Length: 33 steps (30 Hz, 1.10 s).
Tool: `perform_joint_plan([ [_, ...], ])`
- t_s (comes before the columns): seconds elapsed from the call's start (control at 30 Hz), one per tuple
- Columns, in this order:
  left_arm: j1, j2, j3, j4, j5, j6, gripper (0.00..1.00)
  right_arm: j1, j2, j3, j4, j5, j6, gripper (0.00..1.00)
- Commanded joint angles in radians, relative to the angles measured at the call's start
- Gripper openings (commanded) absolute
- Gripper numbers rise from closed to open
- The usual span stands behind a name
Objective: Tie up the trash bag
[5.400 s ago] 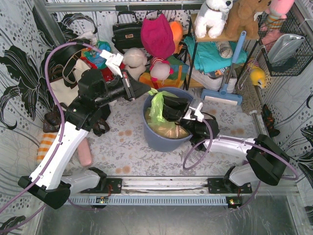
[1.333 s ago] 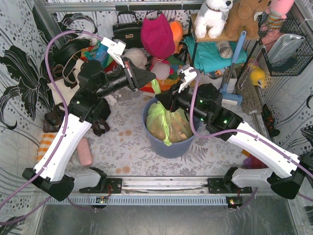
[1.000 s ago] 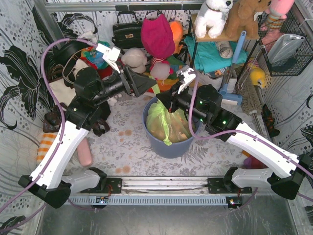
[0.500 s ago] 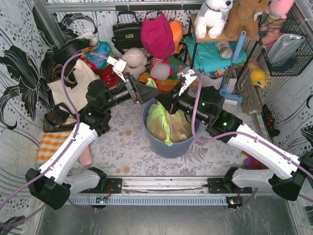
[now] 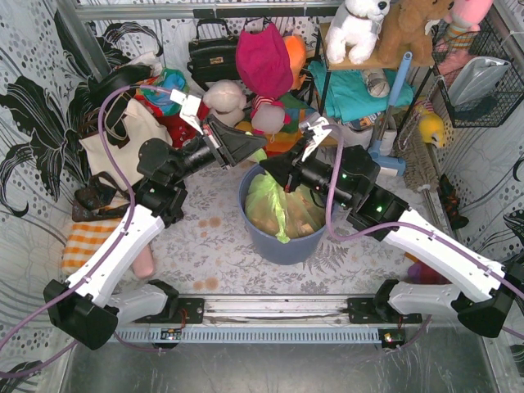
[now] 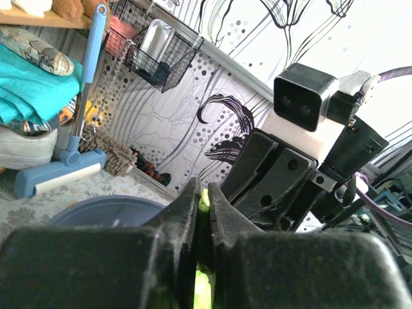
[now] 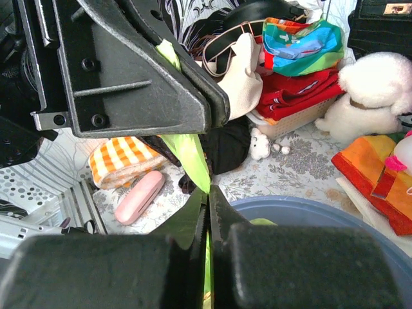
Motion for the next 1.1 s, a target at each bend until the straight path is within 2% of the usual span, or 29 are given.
perform_joint_plan([
  [0.0, 0.005, 0.003, 0.006, 0.055, 0.012, -0.001, 0.09, 0.002, -0.032, 0.000, 0.027, -0.004, 0.000, 0.04],
  [0.07, 0.005, 0.004, 0.009, 0.053, 0.009, -0.002, 0.01, 0.002, -0.042, 0.019, -0.027, 0.025, 0.026, 0.34],
  [0.1, 0.005, 0.007, 0.012, 0.049, 0.010, -0.002, 0.00, 0.001, -0.047, 0.037, -0.071, 0.045, 0.045, 0.45],
  [0.13, 0.005, 0.010, 0.014, 0.048, 0.010, 0.001, 0.00, 0.002, -0.050, 0.054, -0.122, 0.057, 0.070, 0.50],
  [0.37, 0.005, 0.013, 0.027, 0.016, 0.011, 0.024, 0.00, 0.001, -0.081, 0.163, -0.475, 0.052, 0.265, 0.65],
  [0.4, 0.005, 0.012, 0.027, 0.009, 0.010, 0.027, 0.00, 0.002, -0.083, 0.170, -0.521, 0.045, 0.290, 0.72],
  [0.43, 0.006, 0.012, 0.028, 0.004, 0.009, 0.029, 0.00, 0.002, -0.085, 0.170, -0.556, 0.037, 0.312, 0.74],
  [0.73, 0.006, 0.015, 0.030, 0.000, 0.016, 0.034, 0.00, 0.002, -0.110, 0.069, -0.586, -0.064, 0.482, 0.61],
  [0.9, 0.005, 0.021, 0.029, -0.021, 0.009, 0.046, 0.00, 0.002, -0.101, 0.075, -0.646, -0.148, 0.507, 0.55],
  [1.07, 0.005, 0.021, 0.029, -0.041, 0.006, 0.059, 0.00, 0.002, -0.102, 0.106, -0.726, -0.167, 0.519, 0.48],
])
